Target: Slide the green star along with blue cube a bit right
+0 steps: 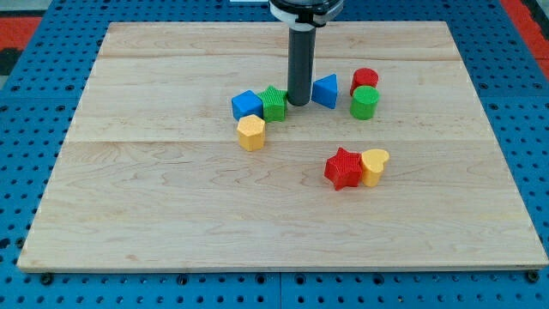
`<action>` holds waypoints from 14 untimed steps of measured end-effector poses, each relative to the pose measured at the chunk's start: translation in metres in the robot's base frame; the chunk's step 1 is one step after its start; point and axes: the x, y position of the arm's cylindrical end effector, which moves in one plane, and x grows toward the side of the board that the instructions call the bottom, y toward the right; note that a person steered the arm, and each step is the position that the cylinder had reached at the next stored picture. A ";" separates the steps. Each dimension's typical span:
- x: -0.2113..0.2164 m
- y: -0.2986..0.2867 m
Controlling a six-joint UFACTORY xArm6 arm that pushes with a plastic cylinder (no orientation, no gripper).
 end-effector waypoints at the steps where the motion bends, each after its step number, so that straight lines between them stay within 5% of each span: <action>1: -0.003 0.000; 3: -0.075 -0.033; 4: -0.057 -0.100; 6: -0.001 -0.130; 8: 0.035 -0.082; 14: 0.045 -0.014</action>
